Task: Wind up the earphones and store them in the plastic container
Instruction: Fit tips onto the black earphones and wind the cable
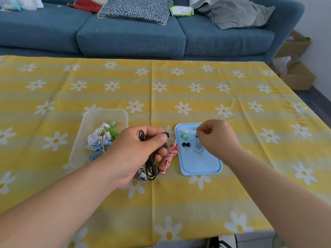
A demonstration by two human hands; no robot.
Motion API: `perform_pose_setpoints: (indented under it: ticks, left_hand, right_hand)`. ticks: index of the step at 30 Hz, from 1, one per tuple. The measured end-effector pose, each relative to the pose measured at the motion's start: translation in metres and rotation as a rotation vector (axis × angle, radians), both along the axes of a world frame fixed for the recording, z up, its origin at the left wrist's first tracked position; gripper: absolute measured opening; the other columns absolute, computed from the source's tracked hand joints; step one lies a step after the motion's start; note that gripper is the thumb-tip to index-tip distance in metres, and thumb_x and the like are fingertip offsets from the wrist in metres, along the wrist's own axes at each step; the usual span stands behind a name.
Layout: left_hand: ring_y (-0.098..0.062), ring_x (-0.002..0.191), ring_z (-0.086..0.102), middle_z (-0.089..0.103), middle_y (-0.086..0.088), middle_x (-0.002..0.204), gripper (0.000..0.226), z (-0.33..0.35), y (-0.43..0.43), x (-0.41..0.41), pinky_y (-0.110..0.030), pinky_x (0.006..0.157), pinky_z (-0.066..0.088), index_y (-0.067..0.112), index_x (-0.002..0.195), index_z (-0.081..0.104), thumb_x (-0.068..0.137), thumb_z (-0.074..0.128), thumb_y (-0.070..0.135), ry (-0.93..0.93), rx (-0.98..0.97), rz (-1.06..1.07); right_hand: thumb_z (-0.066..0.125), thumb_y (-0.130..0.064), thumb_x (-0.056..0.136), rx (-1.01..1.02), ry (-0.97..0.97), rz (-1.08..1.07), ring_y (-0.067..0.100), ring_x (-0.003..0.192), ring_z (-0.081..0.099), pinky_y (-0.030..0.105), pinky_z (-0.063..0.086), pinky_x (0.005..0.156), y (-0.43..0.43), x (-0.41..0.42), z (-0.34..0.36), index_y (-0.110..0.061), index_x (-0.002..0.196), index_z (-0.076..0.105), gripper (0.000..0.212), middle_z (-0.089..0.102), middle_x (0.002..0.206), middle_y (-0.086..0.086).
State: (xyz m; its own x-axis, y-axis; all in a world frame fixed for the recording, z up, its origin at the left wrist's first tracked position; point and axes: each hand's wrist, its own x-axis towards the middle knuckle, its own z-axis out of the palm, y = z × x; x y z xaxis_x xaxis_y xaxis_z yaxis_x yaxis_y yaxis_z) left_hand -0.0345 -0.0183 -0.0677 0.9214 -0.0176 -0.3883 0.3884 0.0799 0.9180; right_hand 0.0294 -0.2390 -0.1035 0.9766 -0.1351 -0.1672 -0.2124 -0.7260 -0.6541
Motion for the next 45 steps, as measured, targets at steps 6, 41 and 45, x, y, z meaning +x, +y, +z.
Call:
perform_pose_setpoints:
  ticks: [6, 41, 45]
  left_hand:
    - [-0.019, 0.065, 0.064, 0.072, -0.013, 0.076, 0.010, -0.004, -0.001, -0.001, -0.023, 0.057, 0.054, 0.007, 0.104, 0.073, 0.094, 0.070, 0.009, -0.016, -0.008, -0.008]
    - [-0.019, 0.059, 0.068, 0.077, -0.011, 0.073, 0.008, 0.005, 0.000, -0.001, -0.025, 0.059, 0.056, 0.009, 0.099, 0.072, 0.097, 0.068, 0.016, -0.115, -0.002, 0.067]
    - [-0.019, 0.060, 0.068, 0.078, -0.012, 0.075, 0.008, 0.005, 0.000, -0.002, -0.027, 0.062, 0.057, 0.011, 0.100, 0.071, 0.097, 0.068, 0.018, -0.111, 0.016, 0.055]
  right_hand:
    - [0.064, -0.015, 0.094, -0.138, 0.029, 0.024, 0.023, 0.065, 0.065, 0.030, 0.053, 0.057, 0.001, 0.005, -0.013, -0.011, 0.095, 0.075, 0.012, 0.073, 0.083, 0.007]
    - [0.075, -0.006, 0.073, 1.150, 0.259, 0.055, 0.024, 0.071, 0.070, 0.030, 0.062, 0.070, 0.049, -0.037, 0.049, 0.001, 0.094, 0.077, 0.022, 0.071, 0.087, 0.023]
    - [0.078, -0.005, 0.070, 1.153, 0.268, 0.036, 0.024, 0.071, 0.071, 0.028, 0.062, 0.071, 0.048, -0.036, 0.048, 0.002, 0.090, 0.074, 0.022, 0.071, 0.085, 0.020]
